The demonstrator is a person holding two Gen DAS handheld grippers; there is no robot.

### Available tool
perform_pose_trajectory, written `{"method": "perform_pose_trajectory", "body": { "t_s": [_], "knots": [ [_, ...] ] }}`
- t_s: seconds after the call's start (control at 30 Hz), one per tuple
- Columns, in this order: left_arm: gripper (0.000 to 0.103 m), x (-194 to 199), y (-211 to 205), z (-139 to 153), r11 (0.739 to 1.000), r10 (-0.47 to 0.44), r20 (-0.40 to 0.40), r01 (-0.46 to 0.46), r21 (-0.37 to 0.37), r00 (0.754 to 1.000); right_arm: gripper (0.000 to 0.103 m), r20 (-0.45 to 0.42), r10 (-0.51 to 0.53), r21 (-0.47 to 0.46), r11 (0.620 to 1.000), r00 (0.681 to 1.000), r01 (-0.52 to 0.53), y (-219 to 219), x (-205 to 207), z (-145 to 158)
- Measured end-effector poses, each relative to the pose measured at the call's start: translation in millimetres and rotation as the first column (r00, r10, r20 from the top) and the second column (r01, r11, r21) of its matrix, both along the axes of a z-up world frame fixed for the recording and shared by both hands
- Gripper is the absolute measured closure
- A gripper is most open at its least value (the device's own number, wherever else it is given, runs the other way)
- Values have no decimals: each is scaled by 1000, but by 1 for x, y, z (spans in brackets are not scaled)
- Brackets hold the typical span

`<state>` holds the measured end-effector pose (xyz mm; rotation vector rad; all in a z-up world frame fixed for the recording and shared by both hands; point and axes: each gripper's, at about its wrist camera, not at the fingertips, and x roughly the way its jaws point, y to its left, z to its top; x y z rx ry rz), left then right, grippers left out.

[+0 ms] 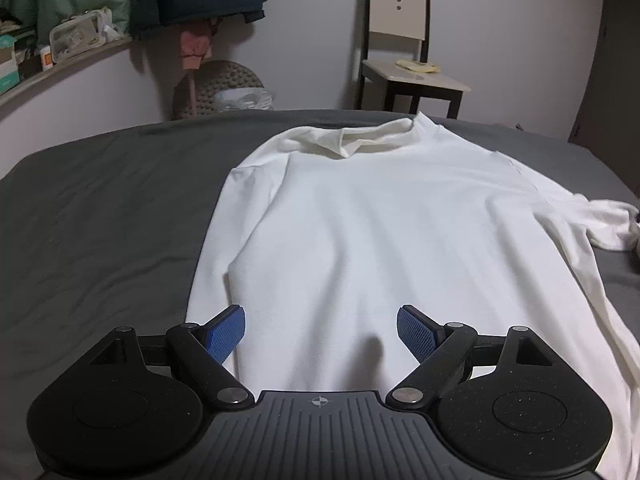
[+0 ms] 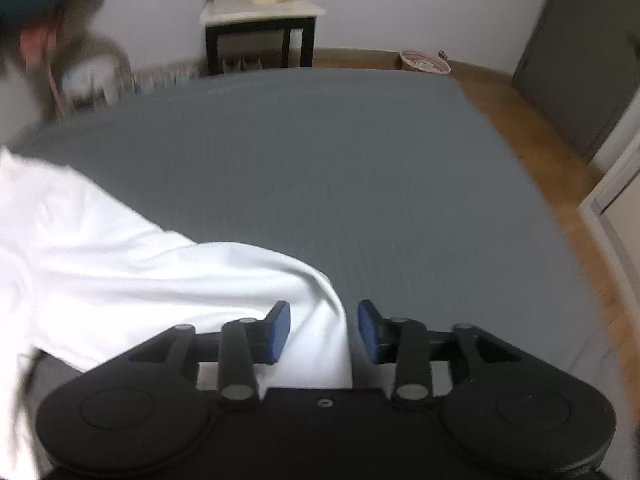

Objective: Fold clothes
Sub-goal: 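Smooth the shirt hem flat with the right gripper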

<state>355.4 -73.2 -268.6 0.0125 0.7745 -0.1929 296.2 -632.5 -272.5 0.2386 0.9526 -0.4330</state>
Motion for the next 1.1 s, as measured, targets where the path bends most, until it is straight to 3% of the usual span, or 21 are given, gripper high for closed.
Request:
{"method": "perform_pose_trajectory", "body": {
  "t_s": [0.17,0.27,0.37,0.4,0.43,0.47,0.53,0.67,0.77,0.83,0.93,1.1],
  "knots": [
    [18,7,6,0,994,35,-24,-38,-103,999,56,82,-84,261,963,993,60,-42,-78,0],
    [18,6,7,1,992,36,-27,-39,-117,999,60,67,-48,330,944,997,23,-41,-109,-12],
    [18,1,5,2,995,38,-18,-40,-92,999,68,84,-1,400,916,996,-33,-30,-125,-25],
    [18,0,5,4,995,41,-17,-42,-87,999,77,75,7,398,917,997,-36,-28,-126,-28],
    [18,-2,5,5,995,47,-16,-48,-86,999,94,55,9,376,926,998,-29,-25,-123,-31],
    [18,-2,6,6,995,53,-15,-54,-85,999,101,34,11,354,935,999,-22,-23,-120,-33],
    [18,-4,9,7,994,62,-11,-63,-84,998,101,19,10,299,954,1000,-15,-20,-118,-29],
    [18,-2,9,8,994,78,-9,-78,-78,997,101,73,-47,96,995,996,40,-40,-116,29],
    [18,1,4,5,995,66,-11,-67,-70,998,101,67,-94,-68,993,993,98,-69,-98,62],
    [18,3,-1,3,998,49,-10,-50,-50,999,101,59,-108,-113,987,992,114,-91,-79,72],
    [18,3,-9,0,1000,25,-10,-25,-7,1000,101,23,-152,-145,977,988,154,-115,-54,61],
    [18,0,-14,-2,998,-4,-2,4,57,1000,100,-56,-255,-159,957,965,243,-126,-16,-5]
  ]
}}
